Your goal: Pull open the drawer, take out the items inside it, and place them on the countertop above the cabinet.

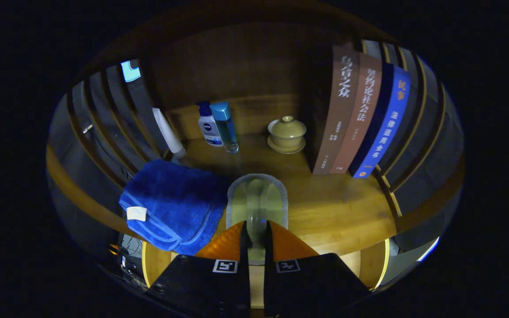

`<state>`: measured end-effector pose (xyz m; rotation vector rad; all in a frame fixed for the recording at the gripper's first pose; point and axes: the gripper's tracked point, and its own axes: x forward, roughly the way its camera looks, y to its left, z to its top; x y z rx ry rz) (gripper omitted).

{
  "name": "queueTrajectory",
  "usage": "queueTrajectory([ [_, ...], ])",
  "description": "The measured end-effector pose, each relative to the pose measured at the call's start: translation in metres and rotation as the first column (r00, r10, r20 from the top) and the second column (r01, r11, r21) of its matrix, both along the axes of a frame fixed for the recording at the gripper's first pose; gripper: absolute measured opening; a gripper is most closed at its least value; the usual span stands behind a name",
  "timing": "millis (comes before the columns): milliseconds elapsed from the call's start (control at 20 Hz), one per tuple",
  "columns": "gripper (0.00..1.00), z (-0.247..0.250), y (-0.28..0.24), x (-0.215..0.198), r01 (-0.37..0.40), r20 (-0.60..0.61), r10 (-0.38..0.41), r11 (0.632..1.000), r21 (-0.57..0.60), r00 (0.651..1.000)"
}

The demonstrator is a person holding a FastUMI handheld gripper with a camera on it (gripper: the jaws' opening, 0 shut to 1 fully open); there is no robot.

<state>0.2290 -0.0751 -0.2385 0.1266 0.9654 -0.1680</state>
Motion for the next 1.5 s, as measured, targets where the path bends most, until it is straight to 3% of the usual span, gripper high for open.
queueTrajectory([
  [250, 0.16, -0.019, -0.004, 0.016, 0.006, -0.032, -0.006, 1.0, 0.007, 0.999],
  [400, 0.3, -0.018, -0.005, 0.022, 0.008, -0.007, -0.008, 1.0, 0.006, 1.0],
  [600, 0.88, -0.011, -0.006, 0.02, 0.004, 0.01, -0.004, 1.0, 0.001, 1.0],
  [750, 1.0, 0.0, -0.005, 0.017, 0.011, 0.045, -0.01, 1.0, -0.005, 0.999],
  [1150, 0.99, 0.052, 0.005, -0.029, 0.021, 0.221, -0.017, 1.0, -0.013, 0.975],
  [1300, 1.0, 0.076, 0.014, -0.063, 0.022, 0.338, -0.01, 0.999, -0.031, 0.941],
  [1500, 0.99, 0.114, 0.03, -0.12, 0.008, 0.51, 0.016, 0.999, -0.044, 0.86],
])
